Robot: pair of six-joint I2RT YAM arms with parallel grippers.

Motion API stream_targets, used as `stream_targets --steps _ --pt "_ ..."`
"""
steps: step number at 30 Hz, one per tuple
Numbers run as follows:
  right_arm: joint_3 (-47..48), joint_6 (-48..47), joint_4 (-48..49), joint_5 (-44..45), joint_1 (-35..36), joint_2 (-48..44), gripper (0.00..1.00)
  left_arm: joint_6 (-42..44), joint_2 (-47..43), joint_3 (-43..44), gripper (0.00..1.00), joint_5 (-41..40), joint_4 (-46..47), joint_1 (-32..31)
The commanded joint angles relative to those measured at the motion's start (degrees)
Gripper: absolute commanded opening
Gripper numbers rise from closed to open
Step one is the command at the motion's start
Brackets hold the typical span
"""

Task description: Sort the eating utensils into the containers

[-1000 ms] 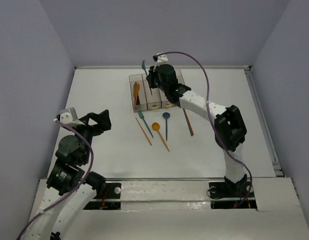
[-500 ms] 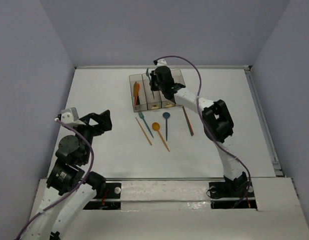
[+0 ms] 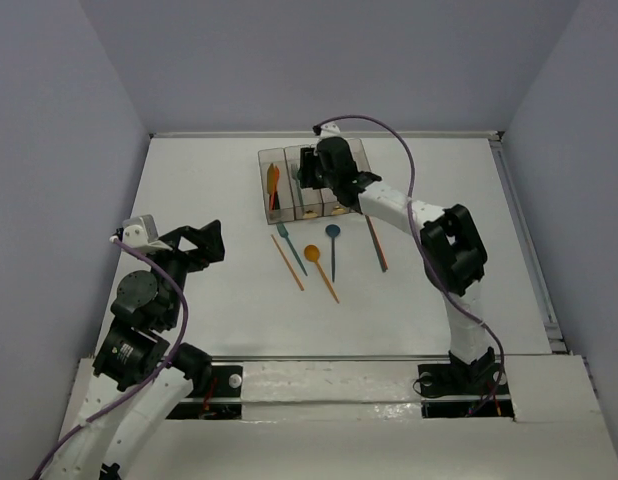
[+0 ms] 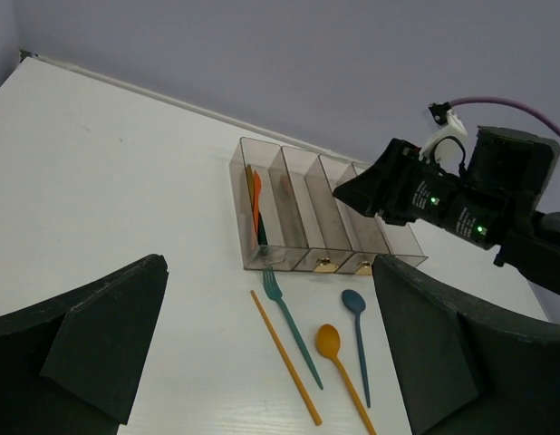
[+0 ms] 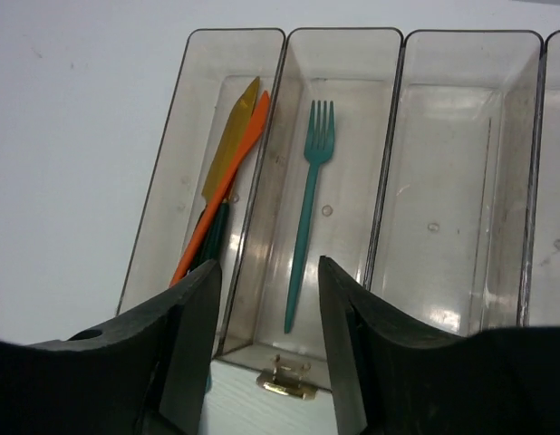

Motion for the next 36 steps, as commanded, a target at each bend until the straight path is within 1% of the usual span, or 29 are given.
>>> stream_targets --steps 1,3,5,10,13,18,26,28,34,35,36 --pt "-9.91 -0.73 6.34 -0.35 5.42 -10.77 0.48 0.74 -0.10 1.33 0.99 0.77 2.96 -0.22" --pt "-15.87 -0.38 7.58 0.36 8.75 -13.23 0.41 0.74 -0.10 1.24 0.99 0.77 2.87 -0.22" --pt "-19.49 0.58 7.15 1.41 11.74 -13.68 0.36 0.83 0.08 1.24 0.99 1.04 3.05 -0.22" --pt "-22.67 1.82 4.77 3.96 15.18 -12.02 0.34 0.83 0.25 1.24 0.99 1.30 2.96 0.30" --pt "-23.64 2.52 4.33 3.70 15.18 -10.53 0.34 0.92 0.25 1.24 0.99 1.48 3.05 0.30" --pt "-23.73 2.78 2.75 3.26 15.18 -8.85 0.35 1.00 0.43 1.15 0.99 1.74 3.13 0.30" --pt "-23.21 2.35 1.96 5.98 15.18 -6.57 0.36 1.09 0.96 1.06 0.99 2.44 3.40 0.83" --pt "-22.07 2.26 -1.02 5.72 15.18 -4.90 0.36 1.09 1.04 1.07 0.99 2.62 3.40 0.83" --pt "-20.13 2.17 -2.70 5.72 15.18 -2.35 0.35 1.09 1.04 1.06 0.99 2.80 3.49 0.83" --pt "-19.43 2.00 -3.05 5.90 15.18 -2.00 0.34 1.09 1.13 1.06 0.99 2.97 3.57 0.83" --pt "-19.08 1.91 -3.23 5.90 15.18 -1.82 0.24 1.09 1.13 1.15 0.99 2.97 3.49 0.83"
